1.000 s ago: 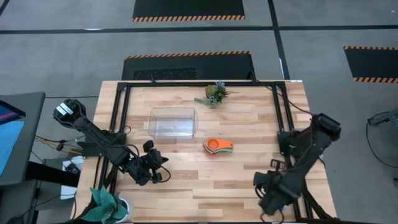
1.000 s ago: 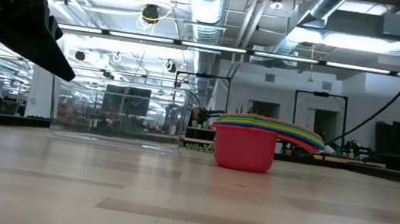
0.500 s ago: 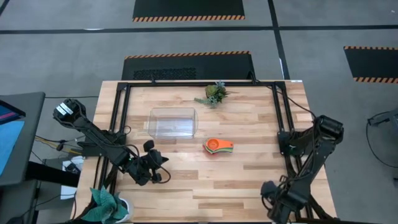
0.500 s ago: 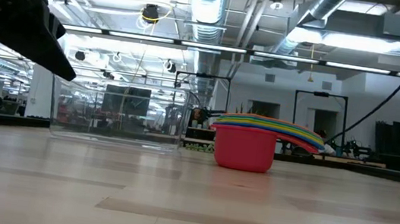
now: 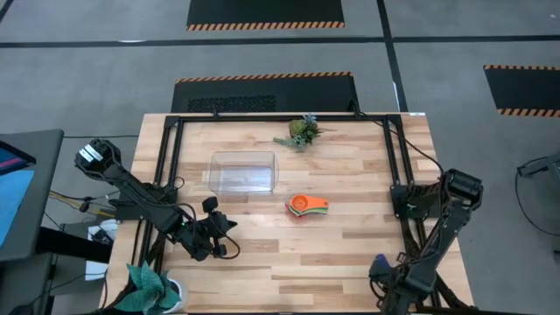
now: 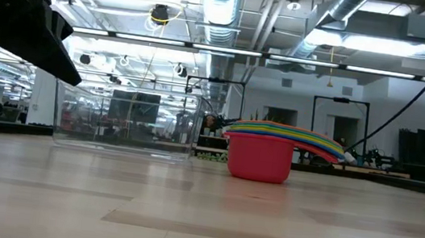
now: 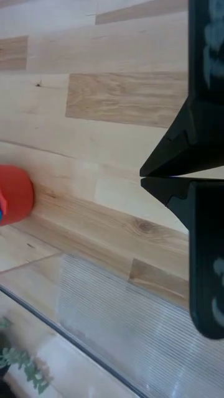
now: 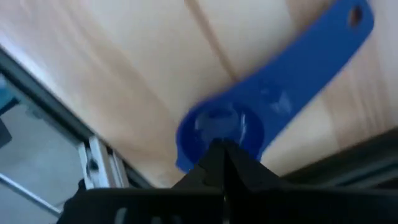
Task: Nest measuring cups in basket
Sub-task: Stack the dark blue measuring cup on top of the orange measuring cup
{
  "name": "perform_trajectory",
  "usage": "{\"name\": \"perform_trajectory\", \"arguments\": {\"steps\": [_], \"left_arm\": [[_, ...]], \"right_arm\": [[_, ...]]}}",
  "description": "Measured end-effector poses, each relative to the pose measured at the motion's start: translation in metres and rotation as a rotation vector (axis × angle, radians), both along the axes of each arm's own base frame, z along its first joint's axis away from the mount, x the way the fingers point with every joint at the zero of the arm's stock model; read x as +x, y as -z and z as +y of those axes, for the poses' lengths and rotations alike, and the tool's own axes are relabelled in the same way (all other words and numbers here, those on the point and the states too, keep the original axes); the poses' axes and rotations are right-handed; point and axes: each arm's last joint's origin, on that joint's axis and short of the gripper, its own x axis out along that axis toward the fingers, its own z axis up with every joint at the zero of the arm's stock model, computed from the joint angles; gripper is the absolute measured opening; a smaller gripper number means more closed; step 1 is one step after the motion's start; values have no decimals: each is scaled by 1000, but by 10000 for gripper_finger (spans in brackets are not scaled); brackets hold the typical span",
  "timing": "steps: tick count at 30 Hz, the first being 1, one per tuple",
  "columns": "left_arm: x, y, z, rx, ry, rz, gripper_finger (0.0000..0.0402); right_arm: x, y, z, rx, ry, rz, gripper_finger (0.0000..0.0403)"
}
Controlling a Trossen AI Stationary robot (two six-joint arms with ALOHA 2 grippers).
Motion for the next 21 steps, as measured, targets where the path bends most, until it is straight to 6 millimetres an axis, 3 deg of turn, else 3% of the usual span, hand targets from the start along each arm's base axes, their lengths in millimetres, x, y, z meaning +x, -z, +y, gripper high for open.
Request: {"name": "perform_trajectory", "arguments": {"steps": [5, 10, 16, 21], "left_arm": [[0, 0, 0, 3, 4, -2, 0], [0, 0, 0, 4, 4, -1, 0], [0, 0, 0, 4, 4, -1, 0], [0, 0, 0, 3, 4, -2, 0]], "right_arm": [[-7, -1, 4, 1, 27, 8, 21], [-1, -1, 1, 0, 18, 3, 9], [1, 20, -6, 78, -2, 3, 11], [19, 29, -18, 120, -4, -21, 13]]}}
